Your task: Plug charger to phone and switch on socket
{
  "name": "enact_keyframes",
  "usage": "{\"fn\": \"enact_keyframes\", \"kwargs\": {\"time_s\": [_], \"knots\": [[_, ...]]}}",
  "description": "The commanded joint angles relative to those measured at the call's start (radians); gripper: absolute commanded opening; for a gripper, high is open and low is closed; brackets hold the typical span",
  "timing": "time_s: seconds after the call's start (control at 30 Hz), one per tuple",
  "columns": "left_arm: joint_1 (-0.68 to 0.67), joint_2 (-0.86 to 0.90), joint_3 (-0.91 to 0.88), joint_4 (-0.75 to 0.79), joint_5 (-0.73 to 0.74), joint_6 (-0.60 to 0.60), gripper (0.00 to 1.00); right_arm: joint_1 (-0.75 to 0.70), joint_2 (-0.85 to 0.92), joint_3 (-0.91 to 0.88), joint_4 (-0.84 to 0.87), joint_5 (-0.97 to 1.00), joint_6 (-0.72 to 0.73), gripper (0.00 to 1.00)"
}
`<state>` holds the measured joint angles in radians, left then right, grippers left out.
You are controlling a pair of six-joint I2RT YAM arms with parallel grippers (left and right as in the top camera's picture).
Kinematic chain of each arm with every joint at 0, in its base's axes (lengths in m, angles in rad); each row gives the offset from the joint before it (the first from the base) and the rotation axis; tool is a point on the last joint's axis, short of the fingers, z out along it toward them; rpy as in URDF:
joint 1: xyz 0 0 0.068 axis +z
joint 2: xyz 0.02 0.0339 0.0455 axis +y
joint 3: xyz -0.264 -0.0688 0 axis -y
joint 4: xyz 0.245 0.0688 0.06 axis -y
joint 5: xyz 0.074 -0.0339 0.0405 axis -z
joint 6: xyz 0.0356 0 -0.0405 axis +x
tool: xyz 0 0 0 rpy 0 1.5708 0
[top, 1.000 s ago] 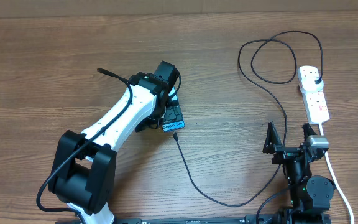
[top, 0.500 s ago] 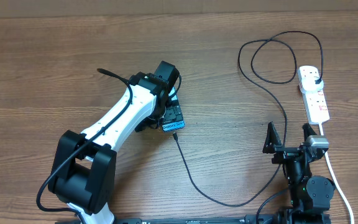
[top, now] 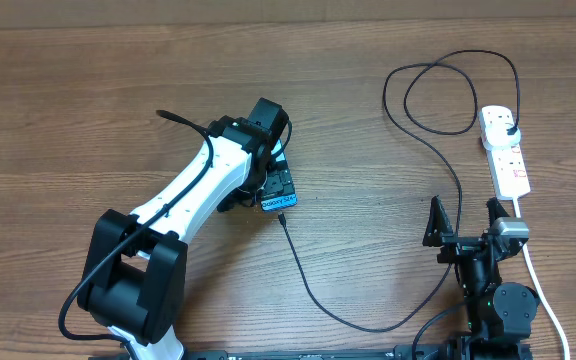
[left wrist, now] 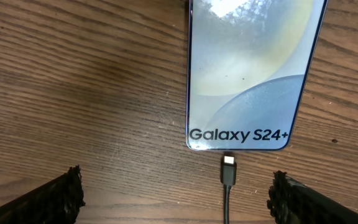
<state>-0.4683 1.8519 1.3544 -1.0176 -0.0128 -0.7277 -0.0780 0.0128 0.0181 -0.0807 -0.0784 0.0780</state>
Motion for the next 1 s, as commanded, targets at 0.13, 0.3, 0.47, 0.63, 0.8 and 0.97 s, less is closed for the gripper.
{"fn": "enact_keyframes", "kwargs": {"time_s": [0.13,0.3,0.47,0.63,0.8,0.97], "knots": [[-0.003,0.013,0.002,0.002,-0.018,-0.013,0.99,-0.003,-0.01,-0.01,0.003,0.002,0.003,1.0],[-0.003,0.013,0.002,0.002,-0.018,-0.013,1.0,-0.003,-0.01,-0.01,0.003,0.002,0.003,1.0],[-0.003,0.013,0.002,0.006,-0.017,-0.013,1.0,-0.003,-0.01,-0.01,0.003,0.002,0.003,1.0],[-0.003,0.013,0.002,0.031,-0.013,-0.013,1.0,-0.003,-0.008,-0.01,0.003,0.002,0.003,1.0],[-0.003,0.013,0.002,0.035,-0.013,-0.013,0.99,-0.003,0.018,-0.01,0.003,0.002,0.003,1.0],[-0.003,0.013,0.002,0.035,-0.024,-0.013,0.99,-0.003,0.02,-0.01,0.003,0.002,0.003,1.0]]}}
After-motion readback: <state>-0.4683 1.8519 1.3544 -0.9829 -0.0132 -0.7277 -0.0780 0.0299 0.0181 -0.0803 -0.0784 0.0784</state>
